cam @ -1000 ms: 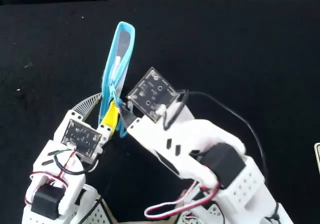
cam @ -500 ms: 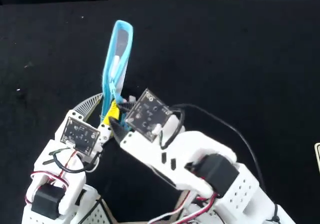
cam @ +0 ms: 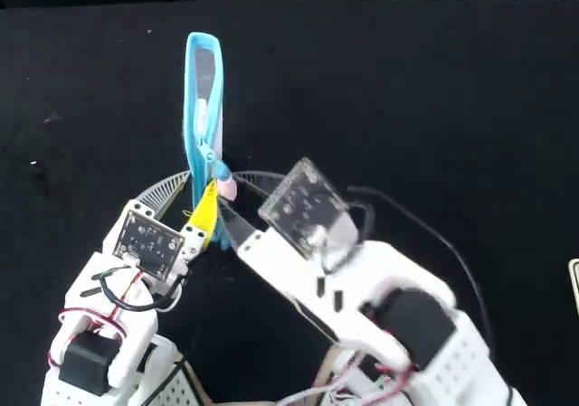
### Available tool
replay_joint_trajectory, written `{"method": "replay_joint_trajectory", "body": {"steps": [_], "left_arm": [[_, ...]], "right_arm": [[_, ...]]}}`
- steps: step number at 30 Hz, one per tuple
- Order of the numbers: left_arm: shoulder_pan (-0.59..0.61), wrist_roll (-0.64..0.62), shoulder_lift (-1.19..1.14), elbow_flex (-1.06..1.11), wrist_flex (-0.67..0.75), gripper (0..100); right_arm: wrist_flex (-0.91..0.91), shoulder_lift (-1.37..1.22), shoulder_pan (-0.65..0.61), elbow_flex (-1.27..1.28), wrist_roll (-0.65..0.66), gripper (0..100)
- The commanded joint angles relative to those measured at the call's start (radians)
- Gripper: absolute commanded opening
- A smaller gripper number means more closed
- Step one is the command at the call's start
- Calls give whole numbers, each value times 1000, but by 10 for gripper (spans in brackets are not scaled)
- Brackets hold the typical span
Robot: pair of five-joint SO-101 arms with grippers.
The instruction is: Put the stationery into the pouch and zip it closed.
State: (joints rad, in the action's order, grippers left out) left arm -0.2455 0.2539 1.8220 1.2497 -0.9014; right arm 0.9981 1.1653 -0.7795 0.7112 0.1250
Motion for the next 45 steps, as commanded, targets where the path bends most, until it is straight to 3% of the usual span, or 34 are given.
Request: {"method": "replay_joint_trajectory", "body": {"steps": [1,7,13,28,33,38,45], "left_arm": [[-10,-14,-2,-10,14,123],[-10,-14,-2,-10,11,123],[-10,-14,-2,-10,11,123],[-10,-14,-2,-10,9,123],[-12,-14,-2,-10,9,123],[-12,-14,-2,-10,9,123],[-12,-14,-2,-10,8,123]], "right_arm": [[31,74,17,-16,0,106],[17,10,17,12,-3,230],[-120,-94,17,12,-3,187],[-199,-114,48,-8,-8,181],[-199,-114,57,13,-2,74],[-201,-114,57,30,-8,139],[-229,-114,57,33,-2,126]]}}
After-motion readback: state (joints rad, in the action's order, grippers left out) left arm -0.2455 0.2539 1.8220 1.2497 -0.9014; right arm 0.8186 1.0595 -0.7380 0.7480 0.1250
